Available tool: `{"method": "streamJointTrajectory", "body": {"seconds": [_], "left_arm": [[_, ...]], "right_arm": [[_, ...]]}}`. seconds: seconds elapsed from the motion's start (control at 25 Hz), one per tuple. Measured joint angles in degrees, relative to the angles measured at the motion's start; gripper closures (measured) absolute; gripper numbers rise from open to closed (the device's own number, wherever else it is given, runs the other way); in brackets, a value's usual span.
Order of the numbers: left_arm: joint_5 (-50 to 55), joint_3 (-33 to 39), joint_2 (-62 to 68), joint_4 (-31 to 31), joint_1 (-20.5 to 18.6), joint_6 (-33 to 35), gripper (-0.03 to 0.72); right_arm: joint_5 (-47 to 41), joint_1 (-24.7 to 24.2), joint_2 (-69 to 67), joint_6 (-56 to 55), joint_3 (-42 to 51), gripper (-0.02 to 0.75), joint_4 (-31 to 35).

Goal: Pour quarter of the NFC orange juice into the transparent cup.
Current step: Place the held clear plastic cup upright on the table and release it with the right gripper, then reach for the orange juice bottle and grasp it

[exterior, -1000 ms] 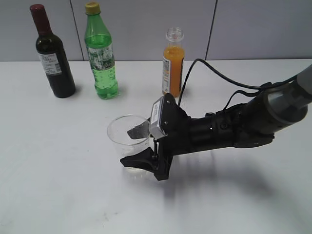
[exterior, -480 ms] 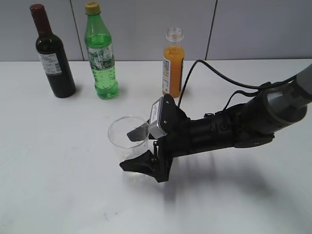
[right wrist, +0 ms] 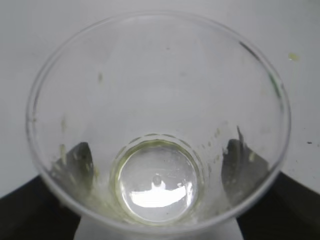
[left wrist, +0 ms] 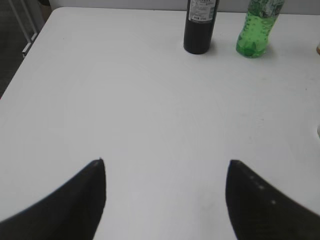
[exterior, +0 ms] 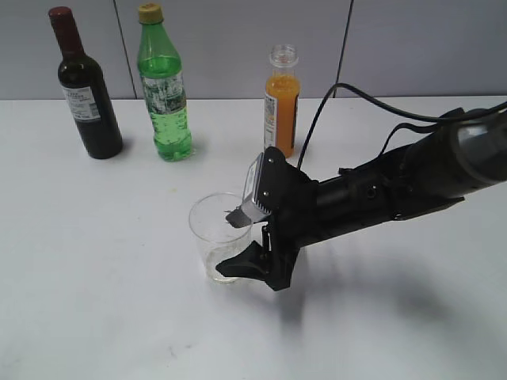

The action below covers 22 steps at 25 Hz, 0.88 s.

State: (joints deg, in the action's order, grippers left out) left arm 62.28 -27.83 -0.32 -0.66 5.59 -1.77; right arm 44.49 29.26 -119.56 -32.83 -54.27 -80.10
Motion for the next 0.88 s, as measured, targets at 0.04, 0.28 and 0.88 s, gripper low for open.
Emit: {"method": "streamJointTrajectory", "body": {"seconds": [0.04,0.28,0.88], "left_arm": [[0.00,0.00,0.00,0.00,0.00,0.00,0.118],[0.00,0.00,0.00,0.00,0.00,0.00,0.118],[0.00,0.00,0.00,0.00,0.00,0.00,0.118]], "right_arm": [[-0.54,0.00,0.63,-1.17,0.05,0.117,-1.99],[-5.94,0.00,3.86,-12.41,0.05,0.116,-16.19],[-15.80,-0.40,15.30,-29.57,1.56,0.146,-24.38]]}}
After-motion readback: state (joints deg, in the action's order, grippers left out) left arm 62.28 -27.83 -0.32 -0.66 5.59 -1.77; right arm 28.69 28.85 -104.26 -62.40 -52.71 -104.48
